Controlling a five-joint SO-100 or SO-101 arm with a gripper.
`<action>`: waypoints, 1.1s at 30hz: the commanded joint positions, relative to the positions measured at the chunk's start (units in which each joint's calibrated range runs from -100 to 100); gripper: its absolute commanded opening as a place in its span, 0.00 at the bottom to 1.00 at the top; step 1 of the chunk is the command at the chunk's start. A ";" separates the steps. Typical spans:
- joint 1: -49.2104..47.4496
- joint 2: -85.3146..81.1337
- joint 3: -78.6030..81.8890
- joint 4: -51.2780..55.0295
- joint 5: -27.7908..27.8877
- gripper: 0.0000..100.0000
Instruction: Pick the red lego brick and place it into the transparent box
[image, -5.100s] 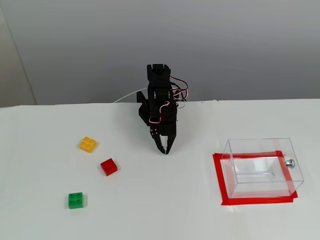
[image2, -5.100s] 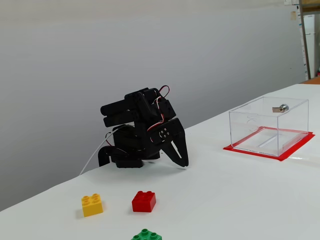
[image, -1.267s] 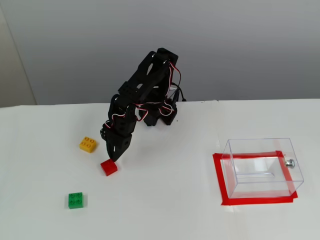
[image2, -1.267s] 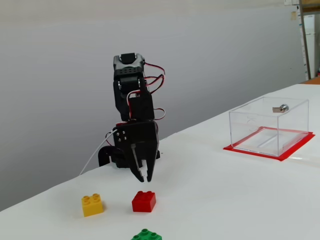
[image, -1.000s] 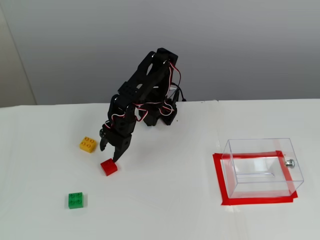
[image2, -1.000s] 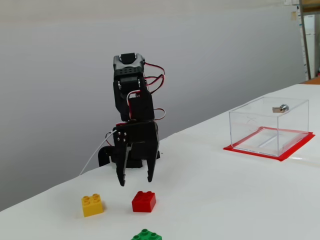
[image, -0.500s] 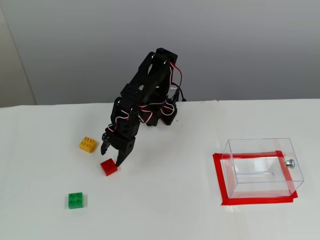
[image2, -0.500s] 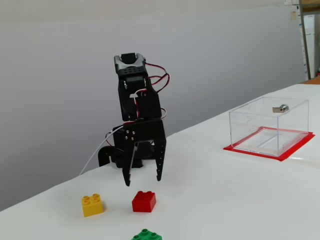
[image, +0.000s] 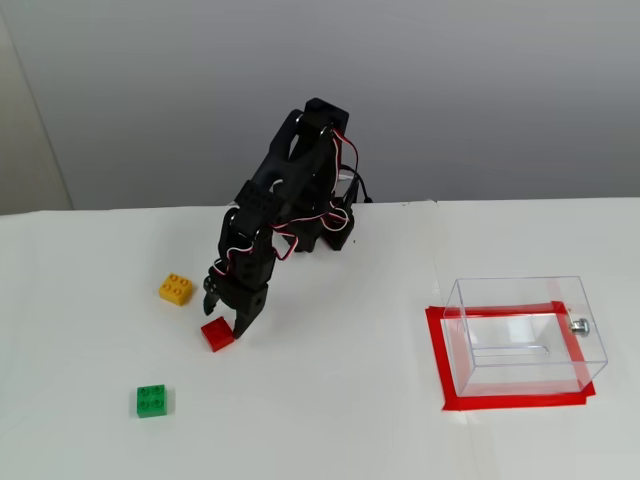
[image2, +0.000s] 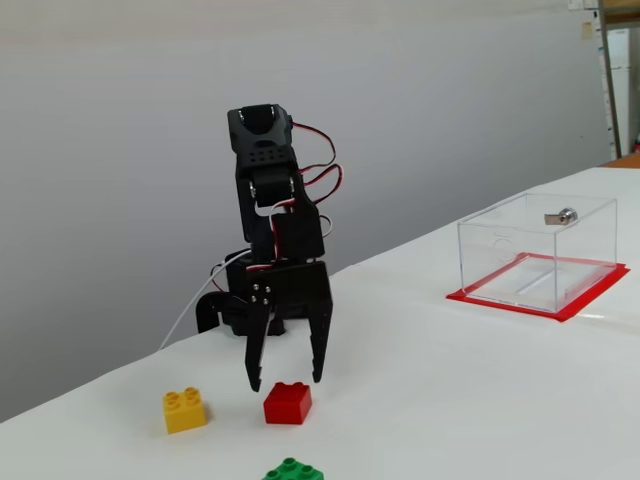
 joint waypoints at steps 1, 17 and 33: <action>0.40 0.03 -1.42 -2.82 -0.04 0.27; 1.58 4.61 -1.60 -4.21 -0.04 0.27; 1.73 4.86 -1.33 -4.21 0.01 0.26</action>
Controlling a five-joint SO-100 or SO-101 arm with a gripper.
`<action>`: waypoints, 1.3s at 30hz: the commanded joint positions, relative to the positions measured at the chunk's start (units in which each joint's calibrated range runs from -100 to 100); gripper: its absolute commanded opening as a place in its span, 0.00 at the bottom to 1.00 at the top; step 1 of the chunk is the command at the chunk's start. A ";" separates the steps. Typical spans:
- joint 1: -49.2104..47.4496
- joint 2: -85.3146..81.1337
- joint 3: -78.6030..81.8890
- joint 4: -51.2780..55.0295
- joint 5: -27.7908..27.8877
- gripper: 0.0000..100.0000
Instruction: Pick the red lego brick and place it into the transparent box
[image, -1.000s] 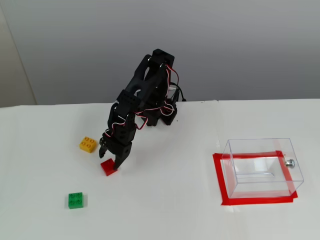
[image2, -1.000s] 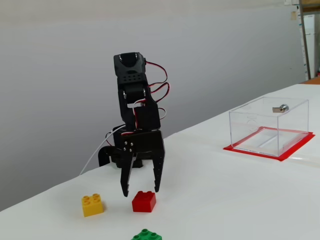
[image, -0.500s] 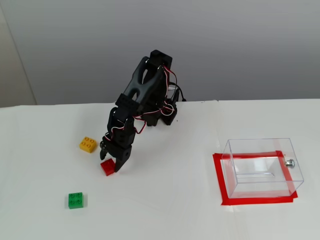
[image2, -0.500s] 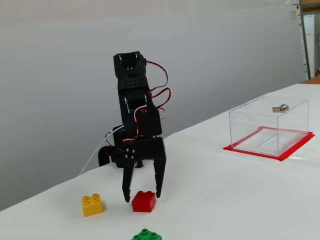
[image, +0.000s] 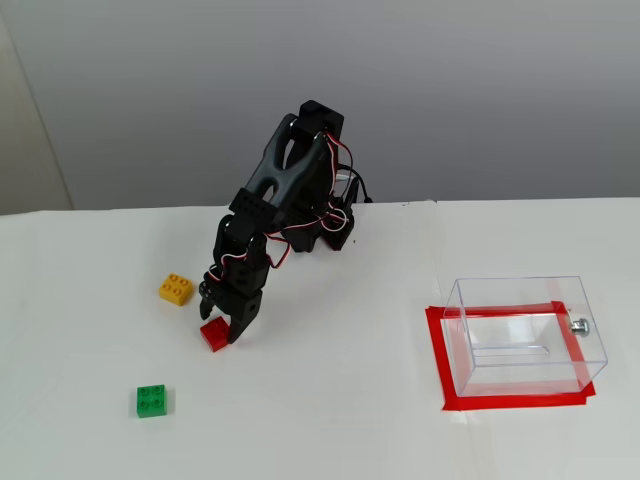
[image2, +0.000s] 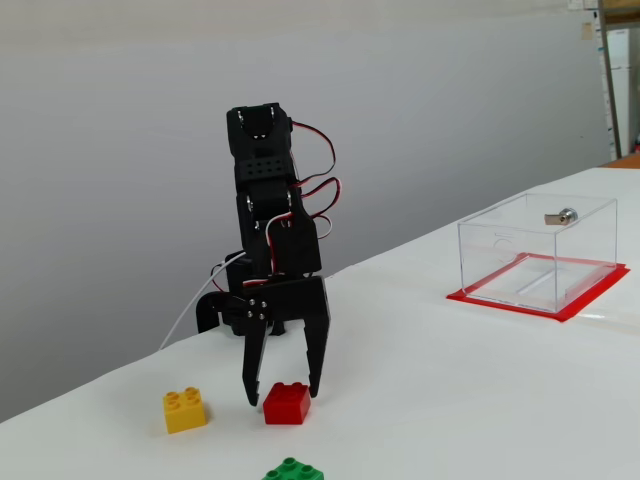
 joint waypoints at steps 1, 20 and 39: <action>0.44 -0.13 -1.23 -0.44 0.01 0.26; 0.52 -1.06 -1.96 -0.18 0.22 0.07; -1.48 -12.34 -24.29 17.66 0.58 0.08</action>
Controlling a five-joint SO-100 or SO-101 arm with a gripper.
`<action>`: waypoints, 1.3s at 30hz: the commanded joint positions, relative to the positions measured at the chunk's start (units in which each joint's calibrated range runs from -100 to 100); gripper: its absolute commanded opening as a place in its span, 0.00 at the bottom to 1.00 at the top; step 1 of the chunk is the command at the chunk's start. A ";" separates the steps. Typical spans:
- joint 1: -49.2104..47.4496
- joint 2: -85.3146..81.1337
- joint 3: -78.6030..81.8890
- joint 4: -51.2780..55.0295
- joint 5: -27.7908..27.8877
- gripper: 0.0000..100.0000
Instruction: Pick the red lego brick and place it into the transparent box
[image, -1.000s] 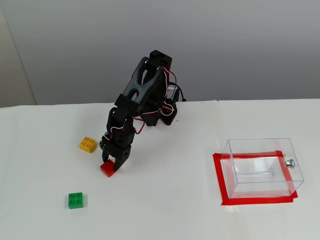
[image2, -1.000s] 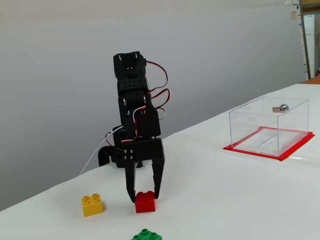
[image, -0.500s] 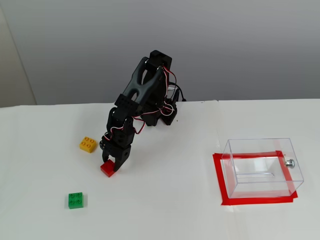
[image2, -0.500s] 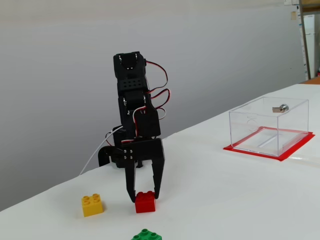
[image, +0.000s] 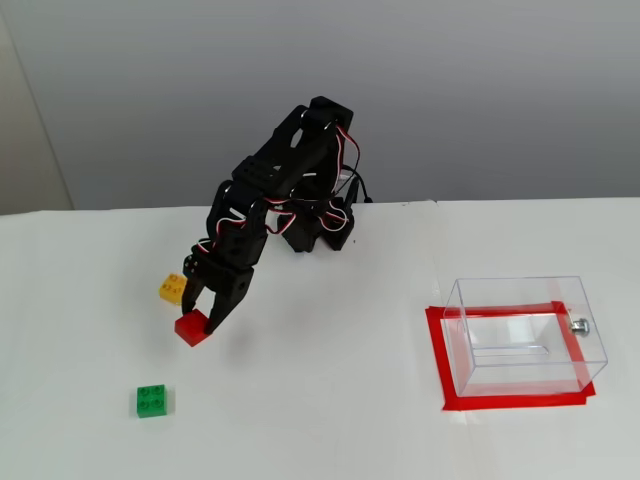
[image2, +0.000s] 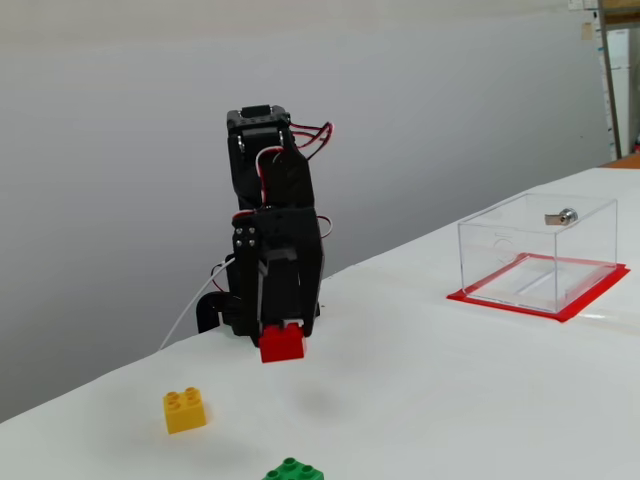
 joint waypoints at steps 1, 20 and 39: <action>-1.74 -2.20 -10.76 8.10 0.24 0.08; -21.11 -2.03 -39.33 26.47 0.71 0.08; -65.47 -2.11 -39.33 26.20 7.23 0.07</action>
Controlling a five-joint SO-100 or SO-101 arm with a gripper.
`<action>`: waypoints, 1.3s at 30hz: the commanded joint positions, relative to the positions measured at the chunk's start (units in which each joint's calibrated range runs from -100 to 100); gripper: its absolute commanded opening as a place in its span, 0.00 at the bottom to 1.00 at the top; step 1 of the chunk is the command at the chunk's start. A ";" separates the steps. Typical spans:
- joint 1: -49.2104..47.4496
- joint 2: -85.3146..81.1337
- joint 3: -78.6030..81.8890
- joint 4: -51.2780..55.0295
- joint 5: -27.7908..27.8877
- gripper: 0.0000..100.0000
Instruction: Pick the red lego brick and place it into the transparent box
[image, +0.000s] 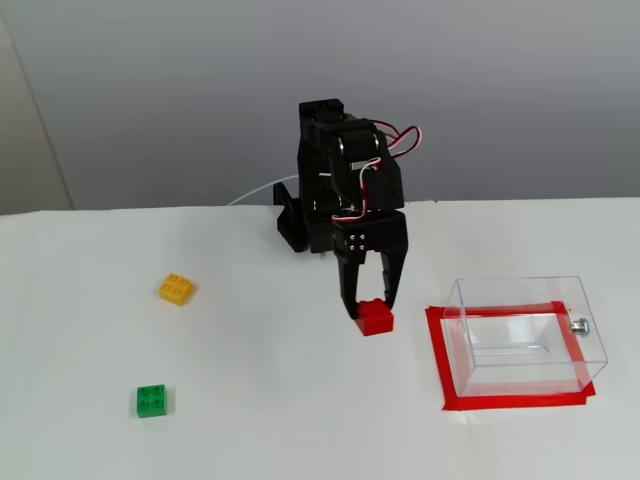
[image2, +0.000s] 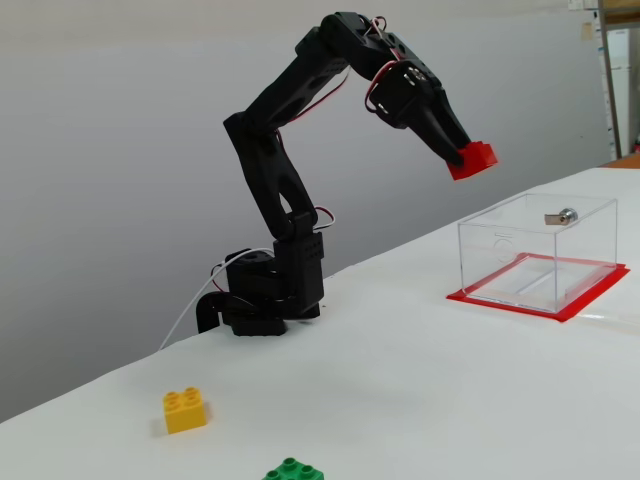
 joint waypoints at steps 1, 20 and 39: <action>-7.00 -2.03 -2.71 -0.36 -0.05 0.07; -36.21 2.22 -2.80 -0.62 -0.05 0.08; -45.52 15.88 -2.80 -11.50 -0.10 0.07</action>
